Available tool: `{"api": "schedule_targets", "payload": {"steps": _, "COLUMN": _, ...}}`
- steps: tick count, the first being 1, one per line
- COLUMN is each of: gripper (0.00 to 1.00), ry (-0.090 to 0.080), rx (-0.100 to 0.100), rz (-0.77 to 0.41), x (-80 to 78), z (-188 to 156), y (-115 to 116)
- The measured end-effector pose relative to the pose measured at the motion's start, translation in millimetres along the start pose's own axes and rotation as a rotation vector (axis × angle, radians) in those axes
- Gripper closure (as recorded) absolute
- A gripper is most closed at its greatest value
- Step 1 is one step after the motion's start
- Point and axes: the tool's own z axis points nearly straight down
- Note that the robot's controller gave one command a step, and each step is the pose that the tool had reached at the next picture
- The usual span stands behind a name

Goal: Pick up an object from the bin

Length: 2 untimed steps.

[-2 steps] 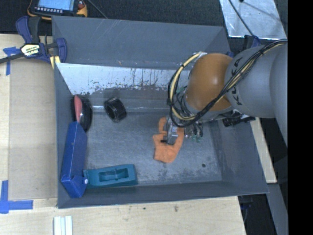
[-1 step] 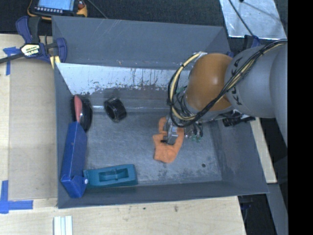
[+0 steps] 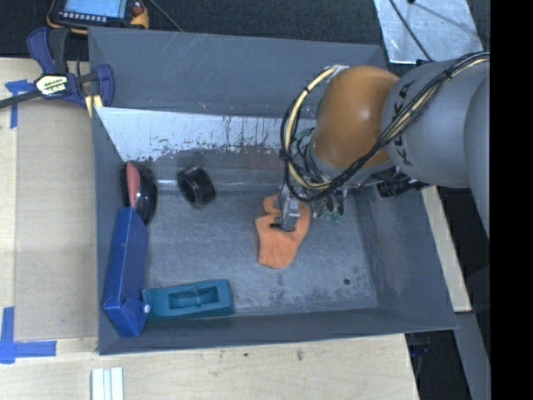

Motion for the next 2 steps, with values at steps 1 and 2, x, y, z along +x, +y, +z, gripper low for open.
{"api": "schedule_targets", "payload": {"steps": 1, "gripper": 1.00, "ry": -0.004, "rx": -0.002, "rz": 0.001, "x": -23.8, "z": -9.4, "y": -7.0}}
{"api": "schedule_targets", "payload": {"steps": 2, "gripper": 1.00, "ry": 0.003, "rx": 0.001, "rz": 0.008, "x": 25.5, "z": -33.6, "y": -12.2}}
